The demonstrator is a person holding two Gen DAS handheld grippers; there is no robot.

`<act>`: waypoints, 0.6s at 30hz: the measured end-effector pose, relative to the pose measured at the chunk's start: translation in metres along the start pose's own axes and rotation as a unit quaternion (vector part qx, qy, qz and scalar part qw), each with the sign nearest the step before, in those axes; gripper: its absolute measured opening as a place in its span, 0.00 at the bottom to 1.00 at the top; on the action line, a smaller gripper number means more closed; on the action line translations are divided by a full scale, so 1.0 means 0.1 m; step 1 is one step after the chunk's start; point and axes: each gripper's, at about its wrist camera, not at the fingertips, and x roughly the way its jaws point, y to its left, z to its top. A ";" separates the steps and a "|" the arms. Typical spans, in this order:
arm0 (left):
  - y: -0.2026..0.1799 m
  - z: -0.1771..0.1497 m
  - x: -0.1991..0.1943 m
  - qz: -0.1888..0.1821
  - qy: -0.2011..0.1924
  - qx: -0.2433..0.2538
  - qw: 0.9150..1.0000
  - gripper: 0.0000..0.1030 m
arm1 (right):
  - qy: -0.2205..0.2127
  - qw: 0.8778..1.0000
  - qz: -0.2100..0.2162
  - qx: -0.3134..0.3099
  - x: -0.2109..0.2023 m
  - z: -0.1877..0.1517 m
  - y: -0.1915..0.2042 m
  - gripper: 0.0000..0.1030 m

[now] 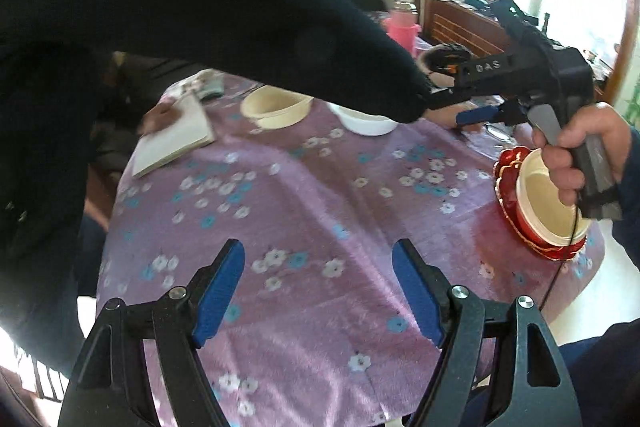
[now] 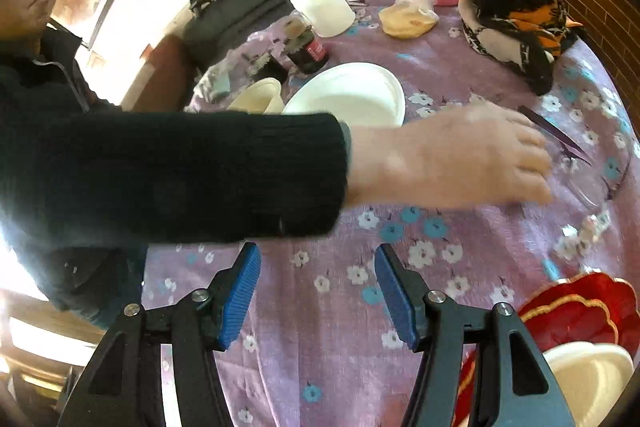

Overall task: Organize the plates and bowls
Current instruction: 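Move the right gripper to the rim of the large white bowl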

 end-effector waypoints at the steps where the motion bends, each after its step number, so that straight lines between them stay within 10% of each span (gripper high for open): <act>1: 0.00 0.02 0.03 -0.006 0.000 0.003 1.000 0.74 | -0.001 1.000 0.002 0.001 -0.04 -0.04 -0.01 0.62; 18: -0.22 0.21 0.47 -0.097 0.009 0.050 0.994 0.74 | -0.031 0.999 -0.032 0.018 -0.33 -0.39 -0.12 0.62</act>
